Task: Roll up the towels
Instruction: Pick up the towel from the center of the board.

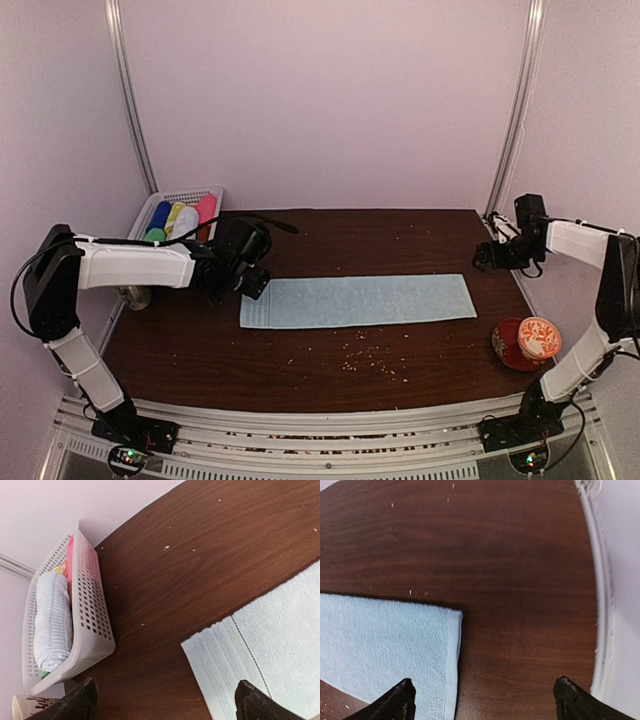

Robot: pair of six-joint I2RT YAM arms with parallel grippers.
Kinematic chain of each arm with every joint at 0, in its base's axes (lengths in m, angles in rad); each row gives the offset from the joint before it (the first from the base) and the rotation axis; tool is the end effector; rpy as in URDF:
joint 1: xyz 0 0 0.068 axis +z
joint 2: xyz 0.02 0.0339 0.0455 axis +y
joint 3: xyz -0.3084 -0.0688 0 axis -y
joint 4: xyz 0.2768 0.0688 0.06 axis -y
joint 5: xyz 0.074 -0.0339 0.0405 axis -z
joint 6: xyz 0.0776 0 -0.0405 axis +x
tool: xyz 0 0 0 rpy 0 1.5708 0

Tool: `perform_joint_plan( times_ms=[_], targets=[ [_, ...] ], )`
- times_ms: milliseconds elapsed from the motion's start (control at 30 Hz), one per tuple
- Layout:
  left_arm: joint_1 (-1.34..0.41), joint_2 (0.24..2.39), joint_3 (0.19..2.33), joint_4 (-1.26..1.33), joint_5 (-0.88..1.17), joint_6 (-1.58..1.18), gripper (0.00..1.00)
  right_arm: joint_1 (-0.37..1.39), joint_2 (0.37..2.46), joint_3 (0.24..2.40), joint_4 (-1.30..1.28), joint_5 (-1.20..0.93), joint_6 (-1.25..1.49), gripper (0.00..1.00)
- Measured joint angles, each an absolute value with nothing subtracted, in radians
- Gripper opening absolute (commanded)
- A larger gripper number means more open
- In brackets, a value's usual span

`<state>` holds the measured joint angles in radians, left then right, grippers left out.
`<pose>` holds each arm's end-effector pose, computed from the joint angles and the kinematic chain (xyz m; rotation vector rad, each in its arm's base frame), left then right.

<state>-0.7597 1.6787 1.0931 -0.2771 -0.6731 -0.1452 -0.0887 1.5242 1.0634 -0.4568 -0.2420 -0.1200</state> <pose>0.3267 -0.2436 0.2148 0.3959 2.1922 0.3382 0.3712 -0.0143 0.2336 -0.1398 2.4589 0.2108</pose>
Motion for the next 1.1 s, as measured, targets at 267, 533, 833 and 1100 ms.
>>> perform_joint_plan(
  times_ms=[267,533,833,1100],
  targets=[
    [-0.806,1.657,1.032,-0.278,-0.676,-0.178,0.98,-0.134,1.683,1.022,-0.528,-0.458,-0.098,0.82],
    [-0.813,1.626,1.023,-0.284,-0.698,-0.196,0.98,-0.129,1.715,0.979,-0.525,-0.556,-0.068,0.72],
    [-0.817,1.612,1.023,-0.308,-0.735,-0.208,0.98,-0.092,1.729,0.956,-0.467,-0.587,-0.032,0.62],
    [-0.822,1.612,1.023,-0.33,-0.77,-0.215,0.98,-0.059,1.731,0.941,-0.408,-0.54,0.014,0.42]
  ],
)
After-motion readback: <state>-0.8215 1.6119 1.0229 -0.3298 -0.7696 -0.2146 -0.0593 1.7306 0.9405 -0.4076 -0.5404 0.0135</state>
